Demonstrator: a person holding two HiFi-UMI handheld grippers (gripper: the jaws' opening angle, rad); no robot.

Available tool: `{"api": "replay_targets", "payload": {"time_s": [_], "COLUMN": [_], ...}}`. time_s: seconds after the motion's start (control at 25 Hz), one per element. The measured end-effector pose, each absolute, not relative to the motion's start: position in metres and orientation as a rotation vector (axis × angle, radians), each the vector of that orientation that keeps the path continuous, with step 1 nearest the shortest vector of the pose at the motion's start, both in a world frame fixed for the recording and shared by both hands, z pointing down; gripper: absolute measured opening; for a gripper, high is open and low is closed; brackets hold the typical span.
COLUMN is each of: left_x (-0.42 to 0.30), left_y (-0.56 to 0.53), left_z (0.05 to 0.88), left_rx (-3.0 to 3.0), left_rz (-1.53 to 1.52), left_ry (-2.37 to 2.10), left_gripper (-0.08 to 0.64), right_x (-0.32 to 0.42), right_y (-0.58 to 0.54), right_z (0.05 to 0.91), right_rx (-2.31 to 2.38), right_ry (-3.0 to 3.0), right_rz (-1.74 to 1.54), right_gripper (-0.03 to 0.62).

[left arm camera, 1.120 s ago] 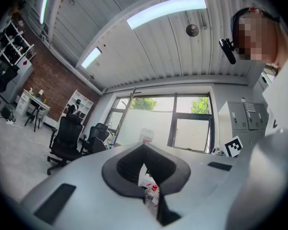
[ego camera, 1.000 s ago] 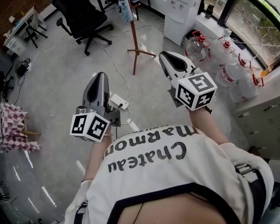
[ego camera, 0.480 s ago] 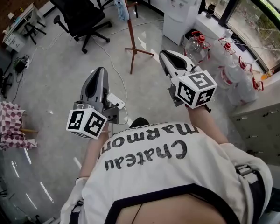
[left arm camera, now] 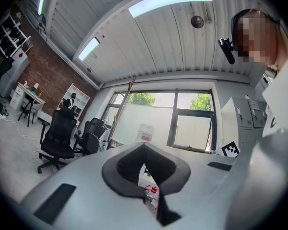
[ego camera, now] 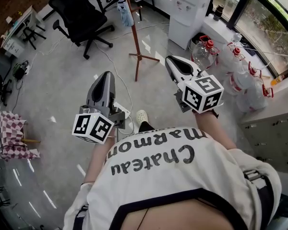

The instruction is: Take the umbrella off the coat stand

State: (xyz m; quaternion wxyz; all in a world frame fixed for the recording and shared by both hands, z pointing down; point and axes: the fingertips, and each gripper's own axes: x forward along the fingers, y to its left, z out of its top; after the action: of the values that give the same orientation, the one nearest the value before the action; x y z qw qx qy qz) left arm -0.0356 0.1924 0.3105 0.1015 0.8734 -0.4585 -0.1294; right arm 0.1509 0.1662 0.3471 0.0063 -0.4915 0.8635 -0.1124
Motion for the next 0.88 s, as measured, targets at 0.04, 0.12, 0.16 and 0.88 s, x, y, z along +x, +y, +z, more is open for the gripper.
{"api": "replay_targets", "payload": {"time_s": [0.04,0.12,0.16,0.88], "left_x": [-0.038,-0.044,-0.048,-0.102], "left_y": [0.183,0.162,0.150,-0.061], "left_z": [0.312,0.315,0.315,0.278], "left_rx": [2.579,2.575,2.572,2.634], "left_rz": [-0.381,-0.385,-0.388,-0.448], "left_ry": [-1.353,-1.352,-1.354,-1.318], "left_gripper": [0.011,0.011,0.011,0.011], "right_x": [0.149,0.144,0.142,0.098], "right_y": [0.157,0.135,0.123,-0.071], "right_z": [0.349,0.352,0.353,0.318], "right_rx": [-1.545,-1.556,-1.559,-1.645], "right_ry": [2.707,2.713,2.713,2.720], "right_rz": [-0.349,-0.351,-0.354,-0.159], "right_gripper": [0.040,0.040,0.041,0.041]}}
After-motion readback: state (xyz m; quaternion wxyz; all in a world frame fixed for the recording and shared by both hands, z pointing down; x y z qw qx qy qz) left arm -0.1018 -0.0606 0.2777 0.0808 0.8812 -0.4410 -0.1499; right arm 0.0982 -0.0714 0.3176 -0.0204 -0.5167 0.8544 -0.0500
